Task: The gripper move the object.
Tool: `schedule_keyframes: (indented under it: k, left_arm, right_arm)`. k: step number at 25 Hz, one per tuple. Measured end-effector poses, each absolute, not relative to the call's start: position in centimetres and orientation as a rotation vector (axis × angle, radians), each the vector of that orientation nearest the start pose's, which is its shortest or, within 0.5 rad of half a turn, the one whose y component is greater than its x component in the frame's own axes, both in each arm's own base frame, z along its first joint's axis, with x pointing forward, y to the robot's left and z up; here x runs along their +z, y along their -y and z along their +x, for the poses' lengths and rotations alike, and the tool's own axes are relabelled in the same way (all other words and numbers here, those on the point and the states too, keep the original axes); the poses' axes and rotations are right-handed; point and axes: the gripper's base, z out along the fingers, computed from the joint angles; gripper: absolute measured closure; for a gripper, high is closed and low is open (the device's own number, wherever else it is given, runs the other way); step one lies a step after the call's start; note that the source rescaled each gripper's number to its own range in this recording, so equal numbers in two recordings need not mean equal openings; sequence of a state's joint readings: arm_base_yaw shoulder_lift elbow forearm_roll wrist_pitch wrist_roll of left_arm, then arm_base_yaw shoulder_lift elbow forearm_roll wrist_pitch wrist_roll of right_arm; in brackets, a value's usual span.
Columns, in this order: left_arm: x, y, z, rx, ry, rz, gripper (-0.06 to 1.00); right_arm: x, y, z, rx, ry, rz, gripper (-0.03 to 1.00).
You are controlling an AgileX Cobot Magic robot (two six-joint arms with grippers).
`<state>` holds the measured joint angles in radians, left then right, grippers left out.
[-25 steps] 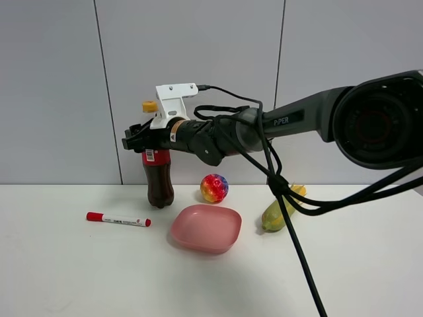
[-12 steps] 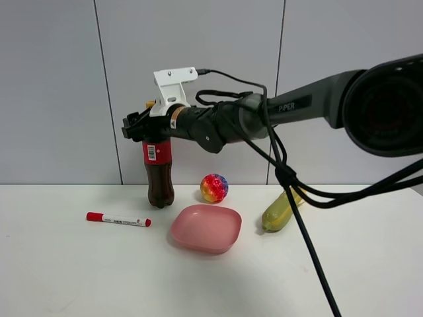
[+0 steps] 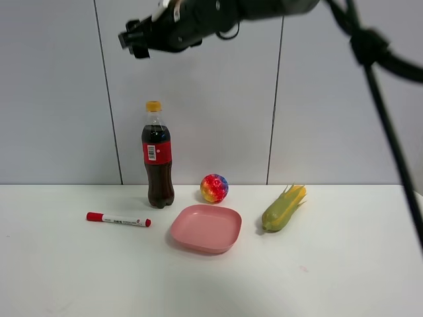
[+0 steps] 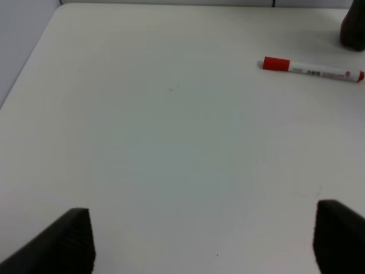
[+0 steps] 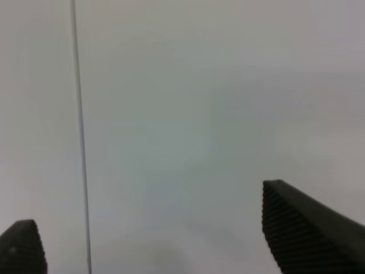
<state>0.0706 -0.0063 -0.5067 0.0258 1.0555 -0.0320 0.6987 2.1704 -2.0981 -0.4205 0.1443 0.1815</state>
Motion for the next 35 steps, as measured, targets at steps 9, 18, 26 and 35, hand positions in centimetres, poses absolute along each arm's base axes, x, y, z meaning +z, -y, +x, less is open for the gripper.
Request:
schedule_keyframes:
  k: [9, 18, 26, 35]
  left_arm:
    - [28.0, -0.2, -0.7, 0.055, -2.023, -0.105, -0.06]
    - [28.0, -0.2, -0.7, 0.055, -2.023, -0.105, -0.06]
    - [28.0, -0.2, -0.7, 0.055, -2.023, -0.105, -0.06]
    - [28.0, -0.2, -0.7, 0.055, -2.023, -0.105, -0.06]
  right_arm:
    - [46.1, -29.0, 33.1, 0.127, -1.602, -0.741, 0.30]
    - [49.9, -22.5, 28.0, -0.106, -1.848, -0.743, 0.10]
    - [52.6, -18.1, 24.2, -0.165, -1.922, -0.725, 0.10]
    - [50.4, -15.0, 21.6, -0.205, -1.879, -0.802, 0.10]
